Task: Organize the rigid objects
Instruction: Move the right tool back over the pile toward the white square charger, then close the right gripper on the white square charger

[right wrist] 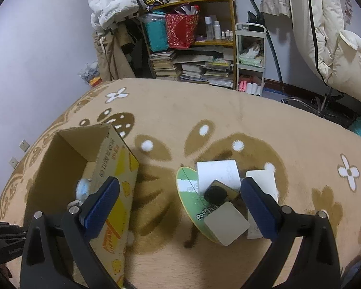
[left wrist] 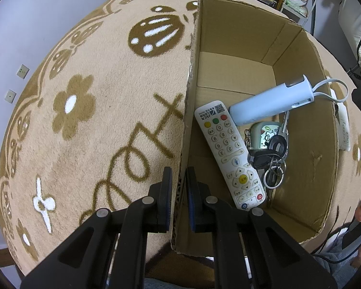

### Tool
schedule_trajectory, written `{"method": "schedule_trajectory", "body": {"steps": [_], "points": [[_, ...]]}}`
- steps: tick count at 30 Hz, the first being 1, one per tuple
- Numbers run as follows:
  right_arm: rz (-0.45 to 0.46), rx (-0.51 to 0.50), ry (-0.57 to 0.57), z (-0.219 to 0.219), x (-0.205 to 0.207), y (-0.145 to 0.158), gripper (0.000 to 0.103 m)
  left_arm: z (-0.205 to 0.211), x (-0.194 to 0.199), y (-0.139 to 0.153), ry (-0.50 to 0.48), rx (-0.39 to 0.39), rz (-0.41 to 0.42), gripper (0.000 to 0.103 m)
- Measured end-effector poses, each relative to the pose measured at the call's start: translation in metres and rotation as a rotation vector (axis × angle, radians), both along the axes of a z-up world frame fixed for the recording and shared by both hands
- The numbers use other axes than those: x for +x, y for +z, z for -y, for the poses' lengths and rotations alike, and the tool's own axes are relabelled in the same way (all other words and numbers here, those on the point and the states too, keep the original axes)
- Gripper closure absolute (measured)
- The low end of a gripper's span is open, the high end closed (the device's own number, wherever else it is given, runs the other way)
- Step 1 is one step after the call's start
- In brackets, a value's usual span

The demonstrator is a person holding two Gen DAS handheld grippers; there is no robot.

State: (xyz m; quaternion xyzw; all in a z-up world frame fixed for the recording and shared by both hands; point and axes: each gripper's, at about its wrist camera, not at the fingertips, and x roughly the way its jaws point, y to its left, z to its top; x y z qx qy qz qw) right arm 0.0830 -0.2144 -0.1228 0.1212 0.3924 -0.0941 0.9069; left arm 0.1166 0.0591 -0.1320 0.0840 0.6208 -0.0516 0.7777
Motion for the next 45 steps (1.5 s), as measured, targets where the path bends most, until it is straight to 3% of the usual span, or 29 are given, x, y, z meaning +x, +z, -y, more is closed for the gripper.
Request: {"method": "schedule_trajectory", "body": {"steps": [8,18,20,24,30,36,45], "points": [[-0.017,0.063,-0.037,0.018,-0.003,-0.01,0.0,0.0,0.001,-0.001,0.003,-0.004,-0.002,0.091],[-0.09,0.072,-0.051,0.027,-0.001,-0.037,0.0,0.0,0.001,-0.001,0.0,-0.01,-0.005,0.093],[-0.107,0.082,-0.056,0.031,-0.002,-0.043,0.007,0.0,0.001,-0.002,-0.001,-0.01,-0.005,0.093],[-0.129,0.069,-0.081,0.038,-0.005,-0.054,0.008,-0.002,0.002,-0.002,0.007,-0.022,-0.01,0.093],[-0.144,0.111,-0.089,0.043,-0.007,-0.072,0.008,-0.001,0.002,-0.002,0.007,-0.017,-0.009,0.092],[-0.146,0.081,-0.07,0.037,-0.006,-0.077,0.009,-0.002,0.002,-0.002,0.008,-0.017,-0.009,0.091],[-0.169,0.097,-0.044,0.039,-0.008,-0.077,0.029,-0.002,0.002,-0.002,0.007,-0.015,-0.009,0.091]]}}
